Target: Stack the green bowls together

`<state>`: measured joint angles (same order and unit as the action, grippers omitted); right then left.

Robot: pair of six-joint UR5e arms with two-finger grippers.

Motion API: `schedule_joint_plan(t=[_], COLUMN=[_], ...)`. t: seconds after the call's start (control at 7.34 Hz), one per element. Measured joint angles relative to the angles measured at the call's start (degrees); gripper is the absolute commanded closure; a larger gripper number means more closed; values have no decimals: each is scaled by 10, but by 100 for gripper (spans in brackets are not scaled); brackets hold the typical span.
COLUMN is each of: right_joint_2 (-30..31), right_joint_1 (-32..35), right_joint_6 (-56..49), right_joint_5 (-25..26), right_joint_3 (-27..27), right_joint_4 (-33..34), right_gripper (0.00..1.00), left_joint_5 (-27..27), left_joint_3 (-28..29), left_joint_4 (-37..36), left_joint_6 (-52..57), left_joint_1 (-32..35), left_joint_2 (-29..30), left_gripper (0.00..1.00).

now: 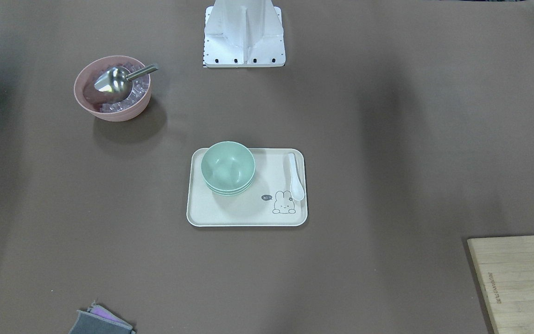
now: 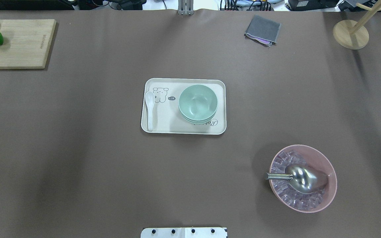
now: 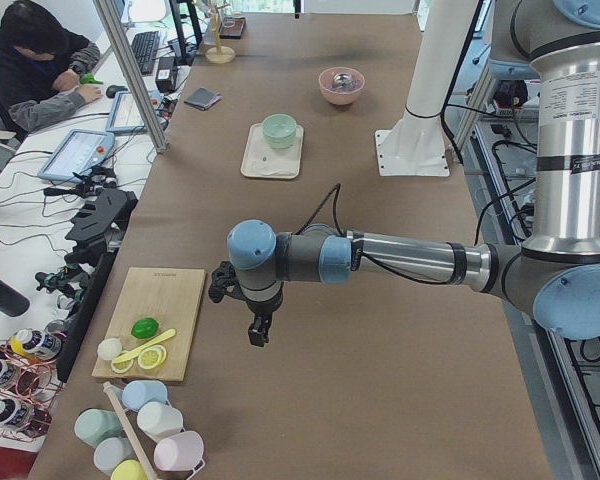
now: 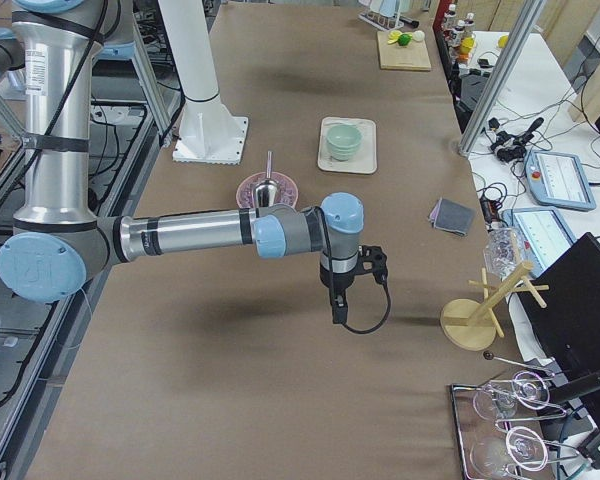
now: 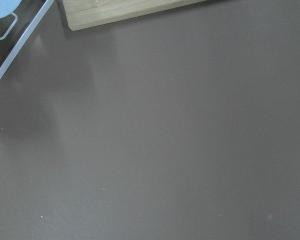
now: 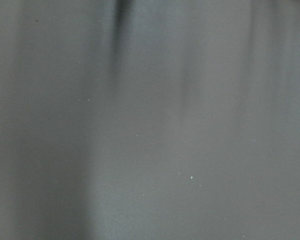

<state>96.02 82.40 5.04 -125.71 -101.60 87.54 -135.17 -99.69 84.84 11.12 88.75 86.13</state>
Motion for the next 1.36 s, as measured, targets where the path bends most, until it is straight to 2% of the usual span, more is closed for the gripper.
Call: schedule_joint_plan(t=[0.54,0.95,1.36], right_joint_2=[32,35,34], right_joint_1=[49,51,51], right_joint_6=[-9,-6,-5], right_joint_5=[-61,-63,-62], right_joint_3=[2,2,4], right_joint_4=[-8,-9,-9], right_gripper=[0,0,0], left_joint_5=[0,0,2], left_joint_3=[-5,-20,-1], left_joint_4=[0,11,16], left_joint_6=[0,40,47], left_joint_1=[1,2,3], left_joint_2=[4,-4,-6], left_gripper=[2,2,2])
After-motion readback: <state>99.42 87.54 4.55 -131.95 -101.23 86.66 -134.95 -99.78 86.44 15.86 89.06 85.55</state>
